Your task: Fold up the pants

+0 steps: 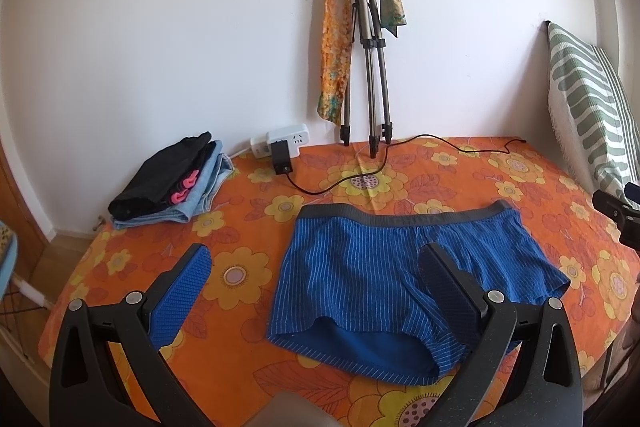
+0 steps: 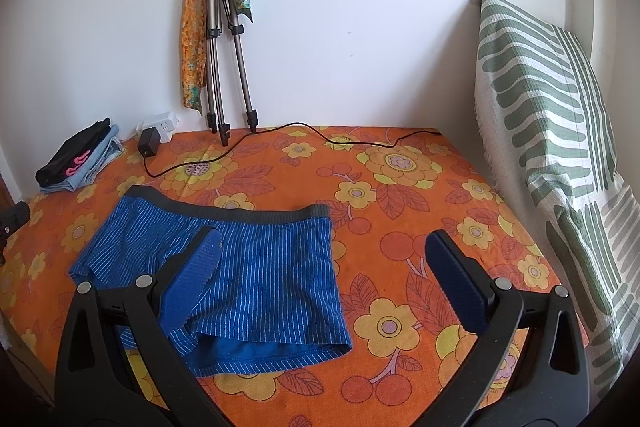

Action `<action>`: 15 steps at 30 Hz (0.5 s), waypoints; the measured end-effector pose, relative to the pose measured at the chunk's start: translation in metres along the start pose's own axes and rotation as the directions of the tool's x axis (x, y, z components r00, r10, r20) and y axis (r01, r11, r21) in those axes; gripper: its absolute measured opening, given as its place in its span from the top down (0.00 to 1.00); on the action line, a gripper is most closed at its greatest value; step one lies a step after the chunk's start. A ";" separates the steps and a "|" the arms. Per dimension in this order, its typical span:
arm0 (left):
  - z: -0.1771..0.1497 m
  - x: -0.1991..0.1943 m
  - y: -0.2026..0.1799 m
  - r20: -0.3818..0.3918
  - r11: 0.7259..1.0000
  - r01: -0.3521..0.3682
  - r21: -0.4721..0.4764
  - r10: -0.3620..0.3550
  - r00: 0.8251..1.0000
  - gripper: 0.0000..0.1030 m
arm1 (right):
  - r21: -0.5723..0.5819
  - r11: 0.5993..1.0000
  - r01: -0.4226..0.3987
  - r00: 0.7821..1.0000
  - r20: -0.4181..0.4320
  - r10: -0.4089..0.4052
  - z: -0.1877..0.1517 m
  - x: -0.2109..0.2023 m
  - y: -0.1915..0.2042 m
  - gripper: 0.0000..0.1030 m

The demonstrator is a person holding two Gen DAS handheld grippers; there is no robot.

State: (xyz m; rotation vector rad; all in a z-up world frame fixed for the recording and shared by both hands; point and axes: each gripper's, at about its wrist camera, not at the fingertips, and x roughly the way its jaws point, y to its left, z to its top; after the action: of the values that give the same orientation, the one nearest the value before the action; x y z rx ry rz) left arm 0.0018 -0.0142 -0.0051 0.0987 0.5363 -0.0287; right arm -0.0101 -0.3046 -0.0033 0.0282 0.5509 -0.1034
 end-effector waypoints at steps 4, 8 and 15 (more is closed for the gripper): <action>-0.001 0.000 -0.003 -0.002 1.000 0.013 0.007 -0.013 1.000 0.00 | 0.002 1.000 0.000 1.000 0.000 0.000 0.000 0.000 0.000 0.00; -0.002 0.000 -0.005 -0.009 1.000 0.027 0.008 -0.027 1.000 0.00 | 0.002 1.000 0.001 1.000 0.003 -0.001 0.001 -0.001 -0.001 0.00; -0.008 0.007 -0.016 -0.052 0.998 0.065 0.020 -0.064 0.997 0.00 | 0.002 1.000 -0.029 1.000 0.000 0.029 0.003 0.000 -0.005 0.00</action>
State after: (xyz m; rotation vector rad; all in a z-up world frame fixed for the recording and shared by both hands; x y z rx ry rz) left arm 0.0030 -0.0292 -0.0167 0.1034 0.5903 -0.0951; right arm -0.0089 -0.3102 -0.0011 0.0380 0.5503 -0.0752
